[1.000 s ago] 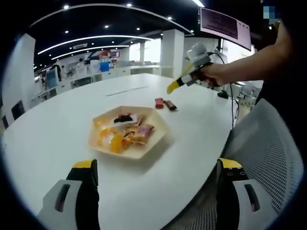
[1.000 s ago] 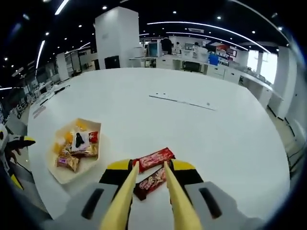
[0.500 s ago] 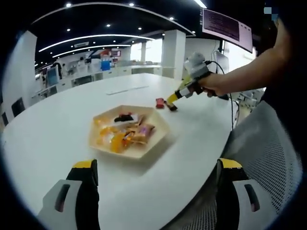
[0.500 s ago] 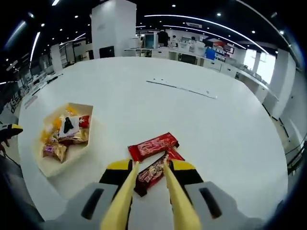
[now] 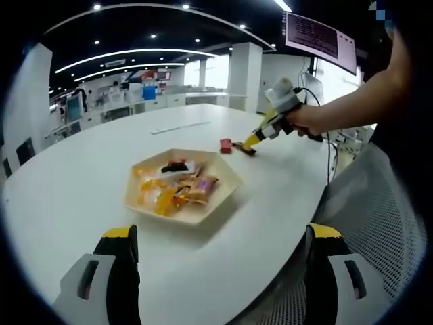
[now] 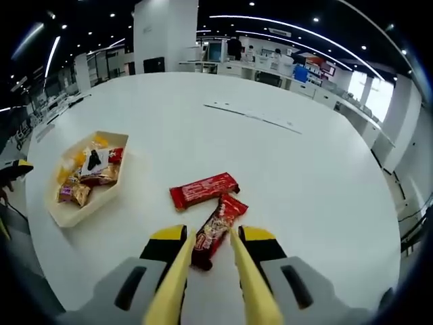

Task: Place the target food into the container with the food tongs after gripping and lifting it, then release it inside without dropping or visibly crushing the food.

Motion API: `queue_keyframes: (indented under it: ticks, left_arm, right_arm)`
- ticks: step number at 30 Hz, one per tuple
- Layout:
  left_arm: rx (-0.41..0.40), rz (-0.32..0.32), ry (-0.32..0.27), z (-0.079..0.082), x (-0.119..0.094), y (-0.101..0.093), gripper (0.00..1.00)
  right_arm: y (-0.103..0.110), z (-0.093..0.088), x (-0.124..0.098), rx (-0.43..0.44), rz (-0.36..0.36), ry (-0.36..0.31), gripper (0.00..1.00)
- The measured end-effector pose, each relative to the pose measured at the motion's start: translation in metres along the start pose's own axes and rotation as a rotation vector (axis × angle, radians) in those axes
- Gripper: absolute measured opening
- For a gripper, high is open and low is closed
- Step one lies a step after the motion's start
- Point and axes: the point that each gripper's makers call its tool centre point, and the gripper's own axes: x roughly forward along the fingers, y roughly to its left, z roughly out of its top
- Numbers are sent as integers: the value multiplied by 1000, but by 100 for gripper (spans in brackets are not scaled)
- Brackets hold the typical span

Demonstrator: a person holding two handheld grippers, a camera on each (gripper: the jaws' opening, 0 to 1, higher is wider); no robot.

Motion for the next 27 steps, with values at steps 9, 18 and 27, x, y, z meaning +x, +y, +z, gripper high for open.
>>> queue_keyframes:
  ticks: [9,18,27]
  left_arm:
    - [1,0,-1,0,0,0,99]
    - [-1,-3,10,-2,0,-1,99]
    - [-10,2,18,-4,1,1,99]
  right_arm:
    - [-21,-12,-14,32,12,13,29]
    - [2,10,1,-79,154,-47,29]
    - [3,0,19,-165,182,32,29]
